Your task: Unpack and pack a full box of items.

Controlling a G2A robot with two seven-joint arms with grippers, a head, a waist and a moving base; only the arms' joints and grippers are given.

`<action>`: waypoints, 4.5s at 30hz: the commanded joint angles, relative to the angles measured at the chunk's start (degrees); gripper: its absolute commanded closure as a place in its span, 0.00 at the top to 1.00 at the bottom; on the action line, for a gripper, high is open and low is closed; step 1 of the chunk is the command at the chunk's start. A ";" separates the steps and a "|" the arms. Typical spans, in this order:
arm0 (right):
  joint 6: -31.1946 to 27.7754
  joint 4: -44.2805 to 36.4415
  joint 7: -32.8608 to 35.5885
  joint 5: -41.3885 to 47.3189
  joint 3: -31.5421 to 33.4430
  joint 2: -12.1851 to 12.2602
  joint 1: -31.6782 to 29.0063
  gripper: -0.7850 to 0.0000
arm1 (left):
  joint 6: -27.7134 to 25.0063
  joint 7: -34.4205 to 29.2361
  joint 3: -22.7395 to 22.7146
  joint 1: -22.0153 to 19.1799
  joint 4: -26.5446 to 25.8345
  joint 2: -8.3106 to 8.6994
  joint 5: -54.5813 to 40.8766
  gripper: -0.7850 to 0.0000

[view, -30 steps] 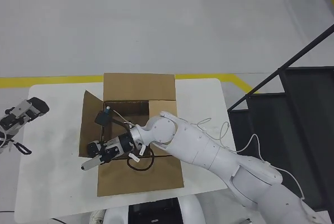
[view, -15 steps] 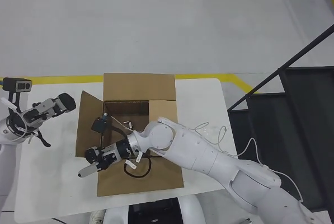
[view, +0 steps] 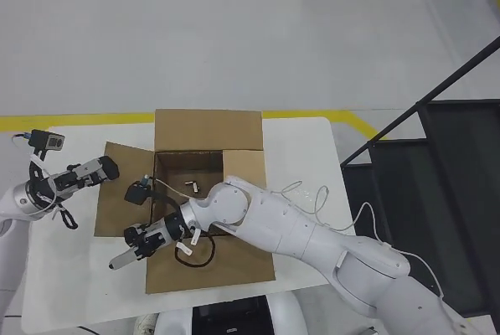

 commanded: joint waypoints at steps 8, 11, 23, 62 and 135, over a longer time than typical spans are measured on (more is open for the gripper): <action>-1.23 -4.73 -0.98 -0.43 7.92 2.68 -1.94 1.00 | 0.33 -0.28 -0.10 2.71 2.50 0.86 6.00 1.00; 0.11 -9.37 -2.00 -2.22 13.72 4.99 -4.67 1.00 | -0.36 0.41 1.97 3.11 3.21 0.63 6.99 1.00; 9.15 -31.30 -1.73 -11.71 31.06 11.71 -21.24 1.00 | -1.74 1.80 11.16 -1.02 7.01 -1.46 7.03 1.00; 23.09 -52.52 -1.71 -15.71 55.48 18.26 -45.32 1.00 | -0.78 6.27 28.06 -13.01 -9.58 -5.01 10.20 1.00; 39.96 -58.49 8.48 -15.95 58.82 24.19 -50.88 1.00 | -3.09 14.76 41.34 -28.84 11.54 -21.18 -0.72 1.00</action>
